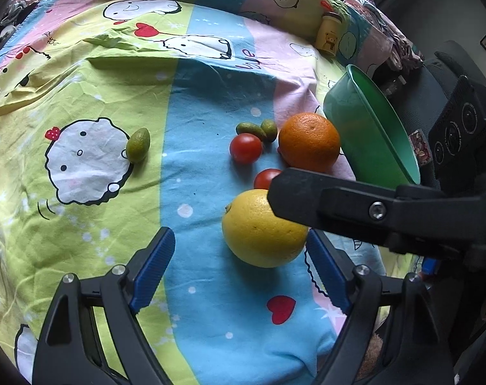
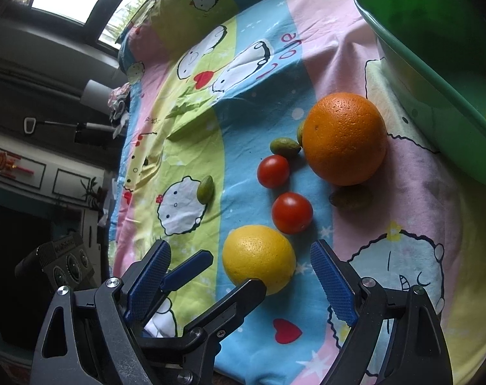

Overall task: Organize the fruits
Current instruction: 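Close the right tool around the yellow lemon and lift it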

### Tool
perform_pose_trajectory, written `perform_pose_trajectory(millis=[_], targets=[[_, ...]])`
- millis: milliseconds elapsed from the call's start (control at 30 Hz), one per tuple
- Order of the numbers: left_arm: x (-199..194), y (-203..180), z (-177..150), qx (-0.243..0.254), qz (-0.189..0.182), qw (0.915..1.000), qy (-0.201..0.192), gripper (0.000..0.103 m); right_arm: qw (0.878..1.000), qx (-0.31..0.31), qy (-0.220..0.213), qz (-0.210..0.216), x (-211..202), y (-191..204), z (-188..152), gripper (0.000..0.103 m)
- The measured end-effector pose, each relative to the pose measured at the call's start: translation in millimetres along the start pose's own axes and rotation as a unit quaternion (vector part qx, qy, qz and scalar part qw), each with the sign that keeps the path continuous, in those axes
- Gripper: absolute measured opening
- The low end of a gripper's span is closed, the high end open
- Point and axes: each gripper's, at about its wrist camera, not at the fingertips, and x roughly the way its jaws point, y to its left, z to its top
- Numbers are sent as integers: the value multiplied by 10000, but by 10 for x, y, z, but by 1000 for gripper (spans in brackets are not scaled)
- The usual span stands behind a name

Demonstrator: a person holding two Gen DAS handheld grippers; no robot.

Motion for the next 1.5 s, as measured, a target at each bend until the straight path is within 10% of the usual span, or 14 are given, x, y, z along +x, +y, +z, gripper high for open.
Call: perform_pose_trajectory(millis=[1500], targets=[[129, -113, -26, -128, -393, 9989, 226, 57, 9991, -204, 233, -298, 238, -29, 5, 66]])
